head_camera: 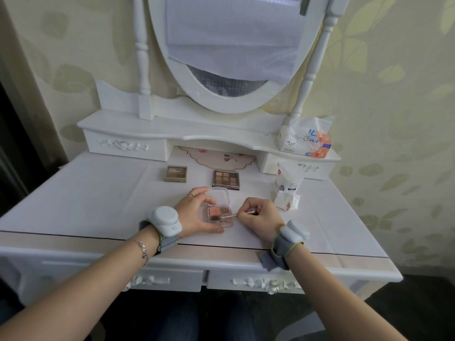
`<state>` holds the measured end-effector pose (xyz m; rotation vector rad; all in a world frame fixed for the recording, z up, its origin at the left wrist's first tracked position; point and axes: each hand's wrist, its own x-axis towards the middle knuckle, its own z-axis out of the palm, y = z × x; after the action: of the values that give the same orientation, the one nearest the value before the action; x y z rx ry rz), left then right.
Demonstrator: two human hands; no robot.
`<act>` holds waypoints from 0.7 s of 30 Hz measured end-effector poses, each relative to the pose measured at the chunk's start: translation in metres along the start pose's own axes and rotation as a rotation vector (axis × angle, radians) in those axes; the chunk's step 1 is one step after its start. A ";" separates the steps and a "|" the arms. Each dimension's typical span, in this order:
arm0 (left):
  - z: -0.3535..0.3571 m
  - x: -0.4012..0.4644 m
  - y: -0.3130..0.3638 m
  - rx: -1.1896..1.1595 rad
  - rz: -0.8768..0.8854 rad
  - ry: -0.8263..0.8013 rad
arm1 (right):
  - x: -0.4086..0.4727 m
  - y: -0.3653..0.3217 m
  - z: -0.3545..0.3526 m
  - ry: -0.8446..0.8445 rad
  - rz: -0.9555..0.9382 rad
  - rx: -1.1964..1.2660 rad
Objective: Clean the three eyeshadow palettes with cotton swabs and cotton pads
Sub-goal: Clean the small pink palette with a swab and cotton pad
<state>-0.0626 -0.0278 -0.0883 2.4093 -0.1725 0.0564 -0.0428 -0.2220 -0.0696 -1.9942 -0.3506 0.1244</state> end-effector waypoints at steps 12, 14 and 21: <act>-0.002 -0.002 0.005 -0.017 -0.036 -0.032 | 0.003 0.002 -0.001 -0.015 0.024 0.051; -0.003 -0.003 0.007 -0.029 -0.034 -0.026 | 0.003 0.004 -0.001 0.027 0.047 0.134; -0.003 -0.003 0.005 -0.035 -0.025 -0.021 | 0.003 0.005 0.000 0.060 0.027 0.114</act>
<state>-0.0665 -0.0291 -0.0830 2.3773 -0.1520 0.0165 -0.0386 -0.2234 -0.0736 -1.8862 -0.2719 0.0989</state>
